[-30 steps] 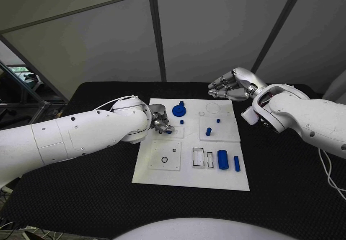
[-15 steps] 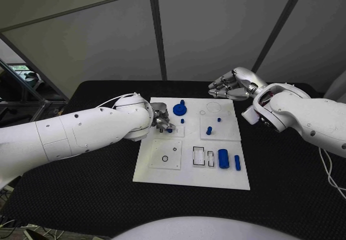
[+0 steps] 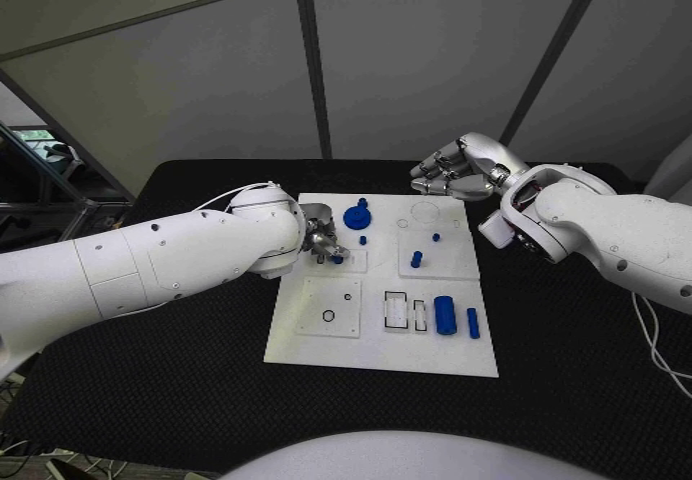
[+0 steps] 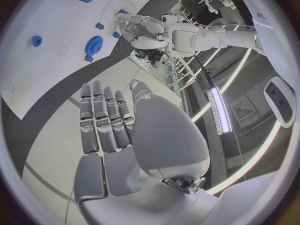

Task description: Assemble the parts on the task board

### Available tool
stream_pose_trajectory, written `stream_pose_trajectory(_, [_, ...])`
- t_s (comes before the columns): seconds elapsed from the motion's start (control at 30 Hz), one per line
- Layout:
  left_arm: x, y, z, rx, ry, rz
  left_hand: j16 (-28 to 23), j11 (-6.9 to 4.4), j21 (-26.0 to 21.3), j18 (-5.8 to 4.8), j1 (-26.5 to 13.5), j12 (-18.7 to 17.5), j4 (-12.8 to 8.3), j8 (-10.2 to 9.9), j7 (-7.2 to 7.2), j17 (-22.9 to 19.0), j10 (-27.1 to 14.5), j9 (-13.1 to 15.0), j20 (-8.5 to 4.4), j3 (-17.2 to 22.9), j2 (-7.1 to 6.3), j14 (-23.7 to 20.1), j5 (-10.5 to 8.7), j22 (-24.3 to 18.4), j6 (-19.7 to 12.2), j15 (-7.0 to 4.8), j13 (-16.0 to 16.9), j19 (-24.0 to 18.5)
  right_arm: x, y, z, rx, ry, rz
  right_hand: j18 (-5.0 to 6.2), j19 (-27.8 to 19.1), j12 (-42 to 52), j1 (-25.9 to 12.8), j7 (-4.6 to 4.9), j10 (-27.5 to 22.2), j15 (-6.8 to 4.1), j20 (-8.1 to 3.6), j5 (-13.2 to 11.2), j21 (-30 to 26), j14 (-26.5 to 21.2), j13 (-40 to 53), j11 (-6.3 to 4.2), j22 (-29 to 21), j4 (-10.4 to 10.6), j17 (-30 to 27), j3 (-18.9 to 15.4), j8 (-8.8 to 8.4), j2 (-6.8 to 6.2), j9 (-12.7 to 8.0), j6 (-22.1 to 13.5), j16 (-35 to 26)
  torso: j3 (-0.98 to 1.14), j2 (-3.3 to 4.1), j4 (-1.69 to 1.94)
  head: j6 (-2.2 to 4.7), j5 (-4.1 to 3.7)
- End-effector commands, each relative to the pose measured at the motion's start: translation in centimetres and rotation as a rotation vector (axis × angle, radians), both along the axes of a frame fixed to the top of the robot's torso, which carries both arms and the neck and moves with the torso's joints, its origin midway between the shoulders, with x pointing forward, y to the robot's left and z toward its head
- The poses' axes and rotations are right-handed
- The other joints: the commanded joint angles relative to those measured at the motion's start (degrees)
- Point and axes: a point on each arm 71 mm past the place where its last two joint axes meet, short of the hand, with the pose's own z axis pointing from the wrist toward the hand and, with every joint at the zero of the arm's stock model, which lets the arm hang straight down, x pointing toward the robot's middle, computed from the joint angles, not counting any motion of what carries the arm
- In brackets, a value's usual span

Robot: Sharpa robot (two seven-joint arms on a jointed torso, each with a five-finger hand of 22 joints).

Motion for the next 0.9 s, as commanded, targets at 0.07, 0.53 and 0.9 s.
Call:
stream_pose_trajectory(0.07, [-0.27,-0.14,-0.60,0.018,0.041,-0.014,0.06,-0.10,0.15,-1.09,-1.84,0.94,1.09,0.27,-0.02,10.85,0.86,0.16,-0.35,-2.23,-0.31,4.64,-0.14,1.80,0.66,-0.50,0.94,0.35,-0.07,0.23,0.11,0.001,0.002,0.013,0.67,-0.34,0.05,-0.61,0.12,-0.29,0.03,0.19,-0.04,-0.35,-0.41,-0.02,0.06,-0.09,0.37,-0.08,0.03,-0.14,0.18,-0.05,-0.18,-0.24,0.00,-0.06,0.06,0.02,-0.02])
stream_pose_trajectory(0.53, [-0.05,-0.05,-0.60,0.021,0.033,0.011,0.12,-0.45,1.25,-1.46,-4.69,2.94,3.75,0.99,-0.42,10.95,1.96,1.11,-0.70,-10.59,-0.14,4.68,-0.13,3.52,1.17,-0.84,3.05,1.40,-0.03,0.23,0.01,-0.005,0.010,0.019,0.67,-0.57,0.13,-0.83,0.20,-0.40,0.23,0.38,0.00,-0.98,-1.08,0.00,0.16,-0.51,0.56,-0.41,0.07,-0.12,0.23,-0.03,-0.27,-0.28,-0.01,-0.01,0.03,0.05,-0.05])
stream_pose_trajectory(0.9, [0.04,0.25,-0.01,-0.005,0.009,0.022,0.10,-0.51,1.37,-1.50,-7.28,3.33,6.89,0.91,-0.48,10.97,1.94,1.54,-0.79,-17.55,-0.94,4.68,-0.13,3.87,0.78,-0.92,3.44,1.56,0.03,0.08,-0.11,-0.017,0.015,0.020,0.67,-0.82,0.19,-1.05,0.31,-0.64,0.47,0.60,-0.41,-1.65,-1.83,0.00,0.30,-0.94,0.66,-0.79,-0.04,-0.14,0.09,-0.04,-0.49,-0.30,-0.12,-0.02,0.04,0.24,-0.20])
